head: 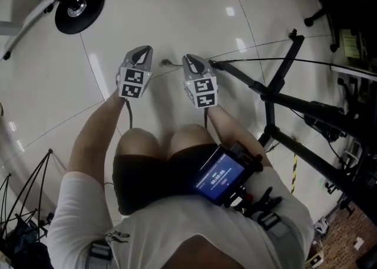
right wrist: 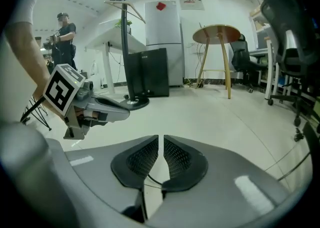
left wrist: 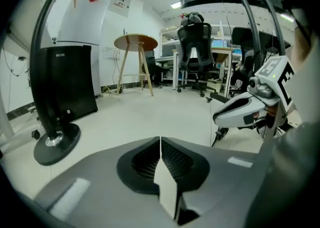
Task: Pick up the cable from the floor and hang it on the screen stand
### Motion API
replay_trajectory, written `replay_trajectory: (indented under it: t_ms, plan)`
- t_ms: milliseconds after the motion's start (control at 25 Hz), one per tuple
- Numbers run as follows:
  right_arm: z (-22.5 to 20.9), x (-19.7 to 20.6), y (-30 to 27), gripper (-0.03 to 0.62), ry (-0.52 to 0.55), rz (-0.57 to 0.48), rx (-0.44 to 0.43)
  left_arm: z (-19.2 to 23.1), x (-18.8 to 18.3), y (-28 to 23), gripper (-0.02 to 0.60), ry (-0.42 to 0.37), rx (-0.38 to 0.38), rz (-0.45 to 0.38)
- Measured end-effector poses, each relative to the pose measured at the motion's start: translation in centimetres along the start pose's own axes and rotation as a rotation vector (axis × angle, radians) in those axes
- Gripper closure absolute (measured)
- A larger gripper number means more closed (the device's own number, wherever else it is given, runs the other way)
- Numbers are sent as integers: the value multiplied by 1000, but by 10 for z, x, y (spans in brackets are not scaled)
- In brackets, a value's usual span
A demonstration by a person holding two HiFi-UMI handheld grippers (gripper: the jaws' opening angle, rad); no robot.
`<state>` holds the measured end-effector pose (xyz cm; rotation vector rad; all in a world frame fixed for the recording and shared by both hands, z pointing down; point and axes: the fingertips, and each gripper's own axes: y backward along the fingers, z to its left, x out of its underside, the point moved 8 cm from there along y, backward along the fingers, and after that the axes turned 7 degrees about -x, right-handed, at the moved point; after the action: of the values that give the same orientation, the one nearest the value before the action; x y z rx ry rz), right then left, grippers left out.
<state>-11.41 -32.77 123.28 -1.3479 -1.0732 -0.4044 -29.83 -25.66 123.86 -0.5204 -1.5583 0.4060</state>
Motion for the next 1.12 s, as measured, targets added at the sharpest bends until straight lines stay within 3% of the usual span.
replay_trajectory:
  t_ms: [240, 480, 640, 760, 920, 1120]
  plan:
    - [12, 48, -40, 485, 66, 120, -84, -10, 42, -14, 577, -14, 69, 48]
    - [27, 74, -79, 436, 176, 270, -106, -7, 55, -5, 577, 4, 87, 53]
    - [30, 83, -97, 435, 247, 371, -82, 1, 59, -3, 577, 22, 76, 54]
    - [33, 88, -104, 511, 325, 435, -41, 6, 62, 0, 577, 26, 72, 61]
    - [33, 77, -105, 536, 364, 416, -12, 14, 62, 3, 577, 24, 55, 59]
    - [31, 33, -101, 539, 375, 257, 14, 25, 51, 4, 577, 38, 20, 29]
